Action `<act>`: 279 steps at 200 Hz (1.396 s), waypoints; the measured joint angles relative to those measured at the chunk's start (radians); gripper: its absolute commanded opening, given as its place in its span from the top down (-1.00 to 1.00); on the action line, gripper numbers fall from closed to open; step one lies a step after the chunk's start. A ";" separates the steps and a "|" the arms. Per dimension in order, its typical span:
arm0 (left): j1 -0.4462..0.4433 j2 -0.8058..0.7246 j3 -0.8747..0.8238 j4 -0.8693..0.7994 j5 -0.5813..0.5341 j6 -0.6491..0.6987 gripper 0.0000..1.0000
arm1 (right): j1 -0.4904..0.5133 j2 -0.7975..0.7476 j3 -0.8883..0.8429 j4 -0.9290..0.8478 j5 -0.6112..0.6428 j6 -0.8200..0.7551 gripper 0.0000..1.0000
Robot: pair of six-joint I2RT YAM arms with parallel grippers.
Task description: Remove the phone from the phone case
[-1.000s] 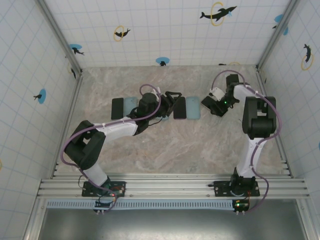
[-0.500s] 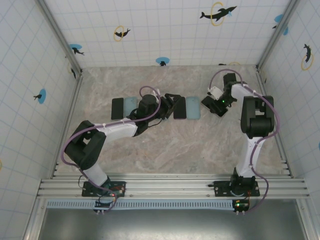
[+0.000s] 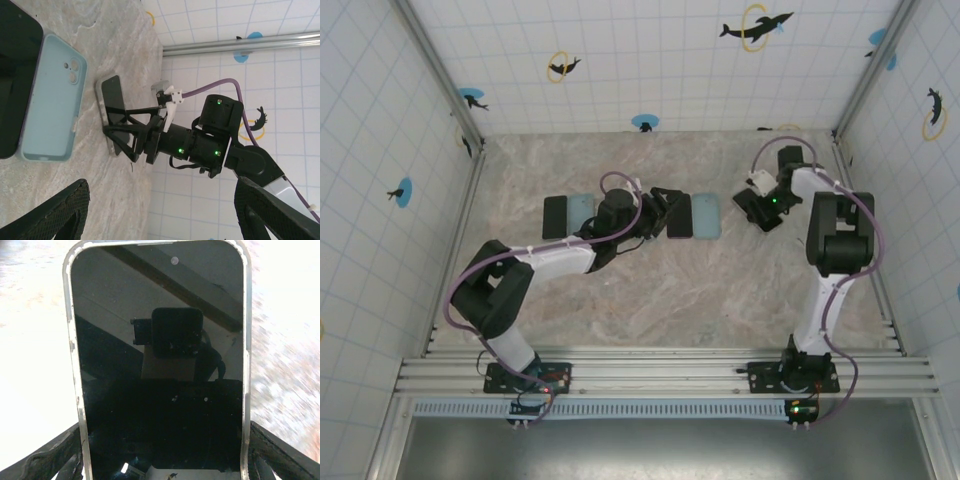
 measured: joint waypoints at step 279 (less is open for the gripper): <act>-0.088 0.297 0.722 -0.686 -0.025 0.502 -0.02 | 0.145 -0.637 -0.674 0.718 -0.560 0.851 0.09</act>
